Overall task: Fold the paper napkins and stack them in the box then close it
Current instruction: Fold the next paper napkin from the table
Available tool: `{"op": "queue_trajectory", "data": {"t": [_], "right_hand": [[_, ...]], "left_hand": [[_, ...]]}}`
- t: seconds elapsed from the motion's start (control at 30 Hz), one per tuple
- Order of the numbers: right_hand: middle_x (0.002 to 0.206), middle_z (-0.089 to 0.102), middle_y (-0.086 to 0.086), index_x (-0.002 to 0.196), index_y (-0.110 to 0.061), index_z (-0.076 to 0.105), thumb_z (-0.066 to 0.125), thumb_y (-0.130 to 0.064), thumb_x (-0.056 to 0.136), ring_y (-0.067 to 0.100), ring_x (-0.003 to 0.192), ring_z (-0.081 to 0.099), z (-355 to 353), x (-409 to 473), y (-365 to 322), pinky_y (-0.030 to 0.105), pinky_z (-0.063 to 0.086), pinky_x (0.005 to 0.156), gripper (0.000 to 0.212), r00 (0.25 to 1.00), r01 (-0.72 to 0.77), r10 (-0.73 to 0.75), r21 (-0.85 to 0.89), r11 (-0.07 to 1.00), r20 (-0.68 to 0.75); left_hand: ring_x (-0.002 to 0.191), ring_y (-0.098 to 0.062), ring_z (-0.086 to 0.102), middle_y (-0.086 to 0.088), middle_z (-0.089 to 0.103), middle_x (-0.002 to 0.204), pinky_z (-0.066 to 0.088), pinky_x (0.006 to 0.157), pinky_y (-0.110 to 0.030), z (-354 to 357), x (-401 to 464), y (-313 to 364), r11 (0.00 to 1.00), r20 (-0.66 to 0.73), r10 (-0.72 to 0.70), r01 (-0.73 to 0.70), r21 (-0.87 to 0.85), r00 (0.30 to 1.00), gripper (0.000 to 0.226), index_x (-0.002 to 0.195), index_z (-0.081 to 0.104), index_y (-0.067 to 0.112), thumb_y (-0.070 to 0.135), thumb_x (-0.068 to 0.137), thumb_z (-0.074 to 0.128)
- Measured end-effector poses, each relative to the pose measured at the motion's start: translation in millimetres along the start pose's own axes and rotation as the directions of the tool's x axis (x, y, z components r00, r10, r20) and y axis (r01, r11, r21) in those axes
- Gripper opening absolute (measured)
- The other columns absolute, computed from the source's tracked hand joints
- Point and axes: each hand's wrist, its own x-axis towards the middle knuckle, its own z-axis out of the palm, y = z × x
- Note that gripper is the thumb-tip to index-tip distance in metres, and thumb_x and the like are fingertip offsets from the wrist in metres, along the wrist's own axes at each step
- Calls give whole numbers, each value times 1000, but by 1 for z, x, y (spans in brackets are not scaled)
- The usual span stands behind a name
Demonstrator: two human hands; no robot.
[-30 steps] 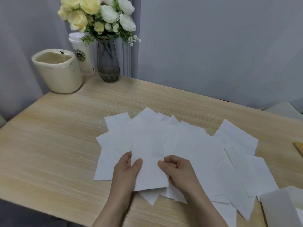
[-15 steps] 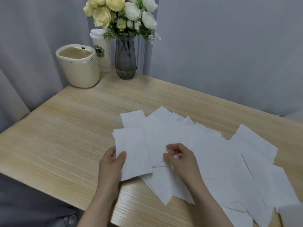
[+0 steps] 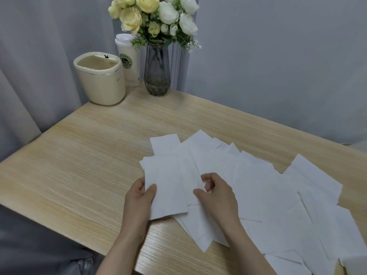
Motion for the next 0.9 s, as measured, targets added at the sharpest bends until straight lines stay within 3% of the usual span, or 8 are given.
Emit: {"op": "queue_trajectory", "data": {"t": [0.13, 0.33, 0.5, 0.73, 0.9], "right_hand": [[79, 57, -12, 96, -37, 60, 67, -31, 78, 1, 74, 54, 0, 1, 1, 22, 40, 62, 20, 1000, 1, -1, -10, 1000, -12], [89, 54, -16, 128, -45, 52, 58, -32, 87, 1, 80, 51, 1, -3, 0, 22, 36, 68, 43, 999, 53, -54, -95, 994, -10], [92, 54, -15, 127, -39, 56, 58, -31, 88, 3, 83, 52, 2, -2, -1, 23, 37, 72, 39, 1000, 23, -21, -75, 997, 21], [82, 55, -14, 116, -30, 63, 64, -25, 83, 3, 74, 50, -1, 1, 0, 24, 43, 73, 33, 999, -13, 11, 46, 999, 33], [95, 56, -16, 120, -41, 59, 58, -30, 87, 2, 84, 53, -1, -3, -1, 19, 38, 69, 35, 999, 27, -26, -54, 998, 25]], "left_hand": [[69, -10, 70, 1, 76, 86, 51, 58, -26, 1, 0, 0, 1000, -1, 1, -1, 4, 1000, 18, 98, 66, 17, 2, 95, 56], [69, -9, 71, 2, 77, 85, 51, 60, -27, 1, -2, 2, 1000, -2, 8, -8, 6, 1000, 19, 98, 66, 18, 2, 95, 56], [68, -9, 70, 2, 76, 83, 51, 61, -30, 1, -3, 3, 1000, -1, 8, -8, 8, 1000, 19, 97, 65, 17, 1, 95, 55], [72, -15, 69, -2, 76, 87, 52, 65, -33, 2, -3, 3, 1000, -4, 1, -1, 13, 1000, 18, 96, 66, 15, 1, 95, 55], [71, -12, 70, 1, 76, 86, 51, 62, -29, 2, -4, 4, 1000, -1, 4, -4, 20, 1000, 18, 97, 66, 17, 1, 95, 56]]}}
